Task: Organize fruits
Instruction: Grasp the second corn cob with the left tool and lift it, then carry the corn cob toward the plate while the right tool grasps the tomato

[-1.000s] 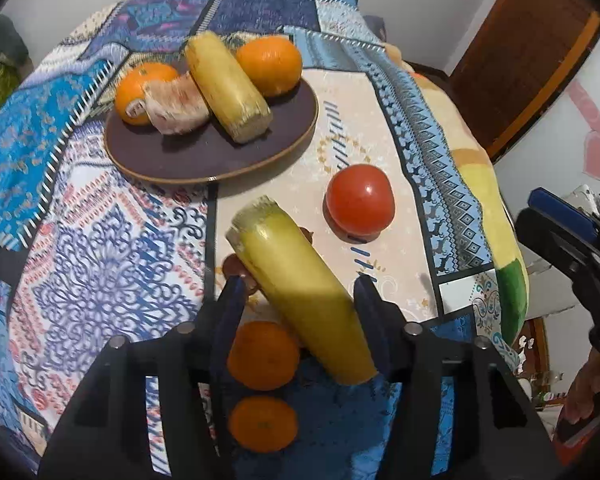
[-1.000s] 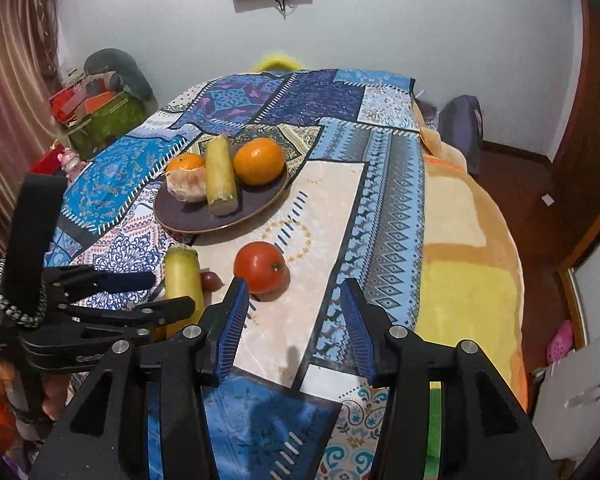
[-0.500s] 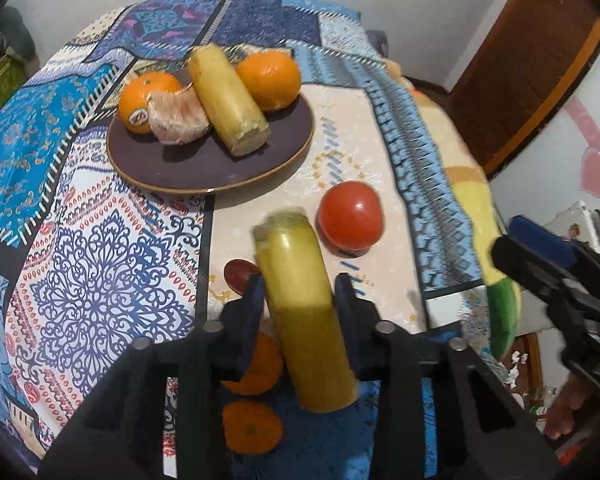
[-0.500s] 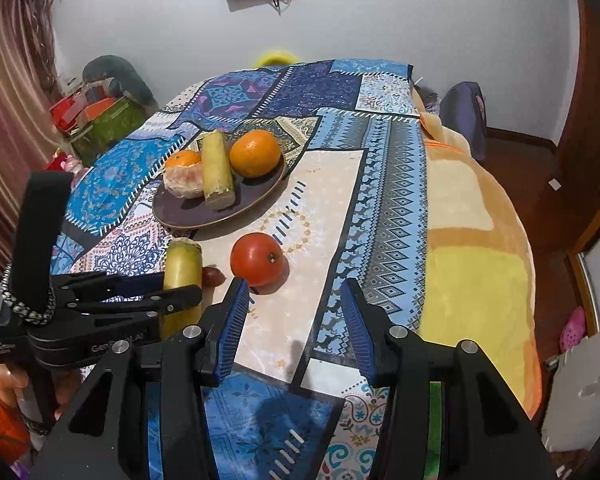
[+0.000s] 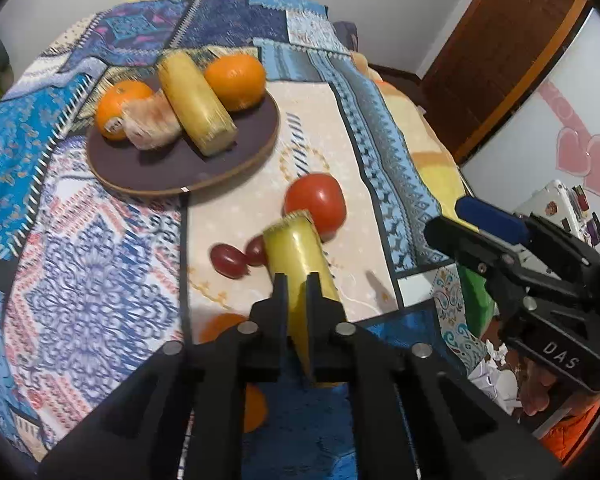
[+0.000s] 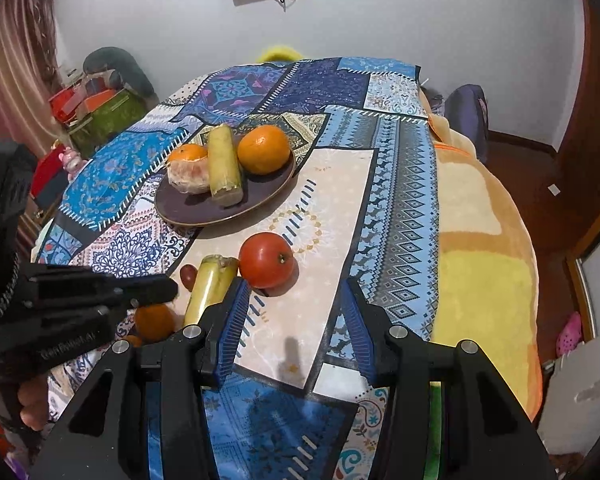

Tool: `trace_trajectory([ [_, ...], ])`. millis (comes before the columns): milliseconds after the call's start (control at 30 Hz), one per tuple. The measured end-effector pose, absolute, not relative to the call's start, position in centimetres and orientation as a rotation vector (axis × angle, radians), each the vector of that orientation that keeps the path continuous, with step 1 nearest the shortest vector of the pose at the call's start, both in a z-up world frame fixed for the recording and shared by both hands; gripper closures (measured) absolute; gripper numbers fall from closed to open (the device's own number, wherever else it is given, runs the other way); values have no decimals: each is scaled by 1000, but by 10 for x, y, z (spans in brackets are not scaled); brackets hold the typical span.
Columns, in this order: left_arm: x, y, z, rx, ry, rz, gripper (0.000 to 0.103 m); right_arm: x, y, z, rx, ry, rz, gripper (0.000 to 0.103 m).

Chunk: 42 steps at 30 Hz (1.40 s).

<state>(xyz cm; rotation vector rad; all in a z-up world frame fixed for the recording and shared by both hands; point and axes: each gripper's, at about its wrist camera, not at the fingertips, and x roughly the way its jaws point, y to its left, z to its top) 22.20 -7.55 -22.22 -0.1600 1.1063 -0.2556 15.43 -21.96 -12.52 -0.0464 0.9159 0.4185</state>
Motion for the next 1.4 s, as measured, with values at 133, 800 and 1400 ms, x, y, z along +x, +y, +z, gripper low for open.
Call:
trace_trajectory([
  [133,220,-85,-227,-142,1105,-245,57,155,-224,-125,-50,917,410,59],
  [800,247,-97,-251,-149,1148,-218,65,158,-240,-134,-11,935,401,59],
  [1400,219,-18,-145,-184,837,-165,69,172,-198,-148,-59,973,461,59],
])
